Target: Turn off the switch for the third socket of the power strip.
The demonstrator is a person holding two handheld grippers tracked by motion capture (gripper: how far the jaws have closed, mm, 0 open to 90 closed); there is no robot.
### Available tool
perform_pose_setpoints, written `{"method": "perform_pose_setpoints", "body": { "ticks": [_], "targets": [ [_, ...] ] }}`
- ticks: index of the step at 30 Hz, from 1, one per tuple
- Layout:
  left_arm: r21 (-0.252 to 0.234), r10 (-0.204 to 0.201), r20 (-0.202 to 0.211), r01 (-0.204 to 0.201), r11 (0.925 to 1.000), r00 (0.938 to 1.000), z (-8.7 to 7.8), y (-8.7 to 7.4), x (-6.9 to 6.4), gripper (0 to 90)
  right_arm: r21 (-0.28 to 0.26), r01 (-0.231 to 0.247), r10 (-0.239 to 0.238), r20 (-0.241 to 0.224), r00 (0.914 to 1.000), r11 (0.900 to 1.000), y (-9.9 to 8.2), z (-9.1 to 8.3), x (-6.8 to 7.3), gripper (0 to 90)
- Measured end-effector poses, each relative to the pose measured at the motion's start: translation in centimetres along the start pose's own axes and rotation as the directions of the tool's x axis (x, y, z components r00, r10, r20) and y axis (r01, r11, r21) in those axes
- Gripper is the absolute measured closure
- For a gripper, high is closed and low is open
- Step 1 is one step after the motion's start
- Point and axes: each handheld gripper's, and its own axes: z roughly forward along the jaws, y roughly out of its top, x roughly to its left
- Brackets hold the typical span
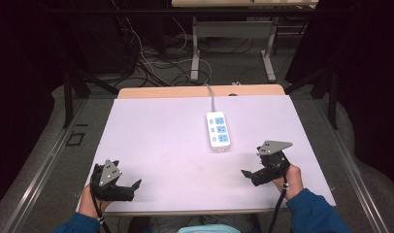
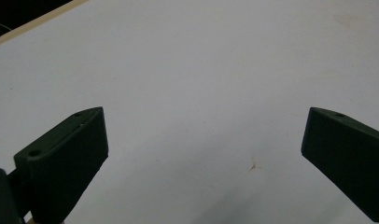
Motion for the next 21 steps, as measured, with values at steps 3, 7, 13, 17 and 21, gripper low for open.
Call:
{"method": "perform_pose_setpoints", "body": {
  "ticks": [3, 7, 13, 17, 21],
  "targets": [
    [0.008, -0.018, 0.009, 0.018, 0.9998, 0.9998, -0.1, -0.1, 0.0, 0.5, 0.006, -0.009, 0.009, -0.002, 1.0000, 0.9999, 0.5, 0.4, -0.3, 0.0],
    [0.005, -0.023, 0.008, 0.023, 0.9997, 0.9997, -0.1, -0.2, 0.0, 0.4, -0.001, -0.009, 0.009, -0.005, 1.0000, 1.0000, 0.9, 0.9, -0.7, 0.0],
    [0.009, -0.013, 0.011, 0.013, 0.9999, 0.9999, -0.1, -0.2, -0.1, 0.4, 0.008, -0.011, 0.011, -0.007, 0.9999, 0.9999, 1.5, 1.7, -1.3, 0.0],
    [0.014, -0.013, 0.010, 0.013, 0.9998, 0.9999, 0.0, -0.2, 0.0, 0.4, 0.017, -0.019, 0.019, -0.010, 0.9998, 0.9997, 2.1, 2.2, -1.8, 0.0],
    [0.016, -0.006, 0.015, 0.006, 0.9999, 0.9999, 0.1, -0.1, -0.2, 0.4, 0.026, -0.008, 0.009, -0.012, 0.9999, 0.9996, 2.5, 2.6, -2.0, 0.0]
  ]
}}
